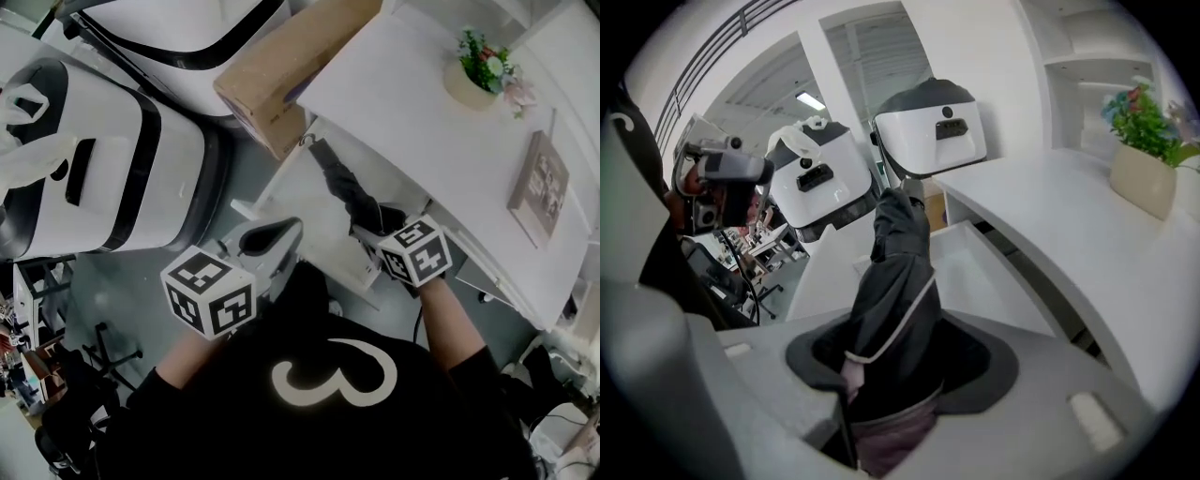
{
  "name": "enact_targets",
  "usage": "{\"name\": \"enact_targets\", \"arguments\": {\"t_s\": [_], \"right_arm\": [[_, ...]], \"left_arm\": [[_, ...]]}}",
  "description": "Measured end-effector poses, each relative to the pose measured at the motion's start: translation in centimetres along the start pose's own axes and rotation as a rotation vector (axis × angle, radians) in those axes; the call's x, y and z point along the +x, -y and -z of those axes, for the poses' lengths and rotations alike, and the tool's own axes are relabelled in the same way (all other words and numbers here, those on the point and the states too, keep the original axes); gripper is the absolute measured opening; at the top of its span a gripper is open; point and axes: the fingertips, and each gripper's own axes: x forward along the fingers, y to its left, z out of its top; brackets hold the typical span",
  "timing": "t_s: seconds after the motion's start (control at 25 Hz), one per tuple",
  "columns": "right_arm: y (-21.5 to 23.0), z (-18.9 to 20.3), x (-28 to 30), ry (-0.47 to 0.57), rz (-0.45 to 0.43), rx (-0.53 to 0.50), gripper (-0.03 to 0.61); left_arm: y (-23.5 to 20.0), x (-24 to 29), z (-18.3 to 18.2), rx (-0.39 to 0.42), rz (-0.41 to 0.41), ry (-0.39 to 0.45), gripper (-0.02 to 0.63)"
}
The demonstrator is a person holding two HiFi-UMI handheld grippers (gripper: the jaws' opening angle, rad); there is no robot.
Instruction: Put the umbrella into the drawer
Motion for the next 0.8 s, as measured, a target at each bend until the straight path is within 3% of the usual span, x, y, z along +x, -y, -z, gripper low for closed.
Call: {"name": "enact_targets", "arguments": {"t_s": [0.8], "right_arm": [[2.9, 5.9, 10.1, -0.296, 0.018, -0.086, 0.224]], "left_arm": [[-4.2, 0.4, 2.3, -0.073, -0.018, -0.045, 0.008]]}}
